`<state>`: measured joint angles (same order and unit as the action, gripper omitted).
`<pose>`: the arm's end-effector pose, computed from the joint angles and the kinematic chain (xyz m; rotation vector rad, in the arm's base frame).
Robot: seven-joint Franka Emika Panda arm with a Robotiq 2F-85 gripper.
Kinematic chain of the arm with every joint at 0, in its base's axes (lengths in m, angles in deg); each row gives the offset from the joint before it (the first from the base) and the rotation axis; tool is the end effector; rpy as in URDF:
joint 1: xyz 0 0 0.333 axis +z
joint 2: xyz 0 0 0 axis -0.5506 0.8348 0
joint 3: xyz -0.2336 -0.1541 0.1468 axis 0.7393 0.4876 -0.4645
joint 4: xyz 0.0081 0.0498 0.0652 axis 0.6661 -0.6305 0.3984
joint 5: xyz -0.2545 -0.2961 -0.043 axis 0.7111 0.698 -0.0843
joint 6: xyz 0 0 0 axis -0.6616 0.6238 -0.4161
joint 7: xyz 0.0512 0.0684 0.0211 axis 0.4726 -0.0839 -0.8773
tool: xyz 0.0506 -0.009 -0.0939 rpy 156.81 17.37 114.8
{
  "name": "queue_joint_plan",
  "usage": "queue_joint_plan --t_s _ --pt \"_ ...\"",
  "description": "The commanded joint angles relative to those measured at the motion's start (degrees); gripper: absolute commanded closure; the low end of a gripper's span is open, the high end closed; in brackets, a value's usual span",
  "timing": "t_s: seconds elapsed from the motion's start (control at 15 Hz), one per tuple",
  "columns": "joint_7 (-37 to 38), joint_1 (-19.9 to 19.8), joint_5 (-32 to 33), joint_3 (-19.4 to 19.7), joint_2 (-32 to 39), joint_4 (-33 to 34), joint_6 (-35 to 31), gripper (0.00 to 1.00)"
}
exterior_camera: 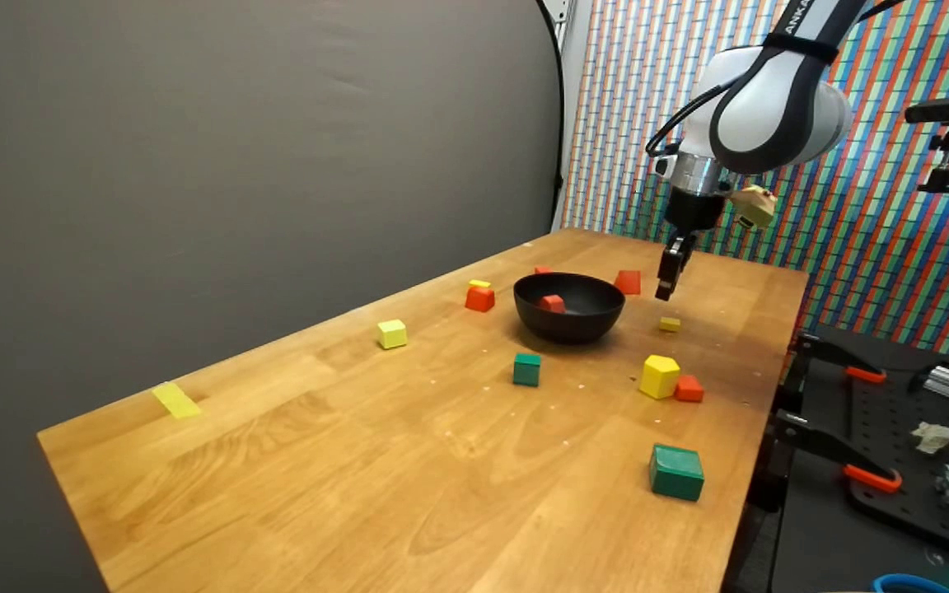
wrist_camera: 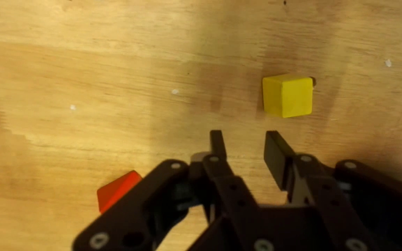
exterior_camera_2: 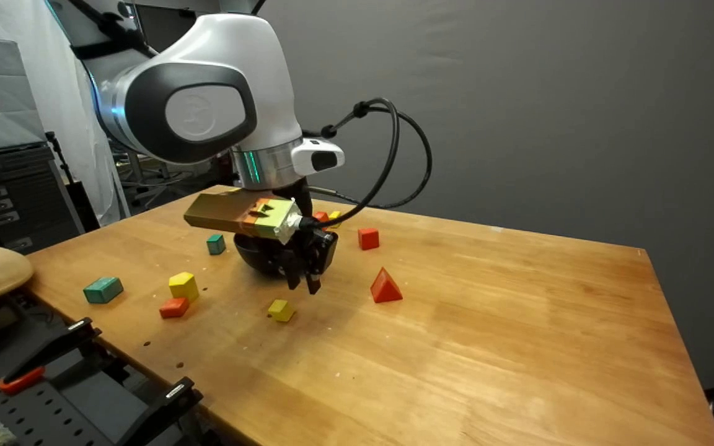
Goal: Put all the blocks on the table in the black bowl
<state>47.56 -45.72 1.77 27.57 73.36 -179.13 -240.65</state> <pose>0.4086 -0.0950 0.1809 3.0929 0.2250 0.1585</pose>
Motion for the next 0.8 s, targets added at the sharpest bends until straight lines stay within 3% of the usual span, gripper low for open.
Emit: queue_joint_plan --t_s 0.0,0.13,0.2,0.27,0.4,0.47,0.73 --pt "-0.31 -0.39 -0.38 -0.78 -0.84 -0.41 0.49 0.56" --pt "-0.77 -0.47 -0.88 -1.25 -1.73 -0.94 1.04 0.46" --pt "-0.83 -0.49 -1.00 -1.30 -1.86 -1.04 1.08 0.21" --pt "0.54 0.36 0.51 -0.24 -1.50 -1.21 0.73 0.20" --pt "5.24 3.59 5.79 3.52 0.75 -1.41 -0.54 0.07" --pt "5.71 4.04 5.93 3.32 1.93 -1.35 -0.38 0.01" --pt "7.36 6.19 6.68 2.99 6.10 -0.53 -0.50 0.00"
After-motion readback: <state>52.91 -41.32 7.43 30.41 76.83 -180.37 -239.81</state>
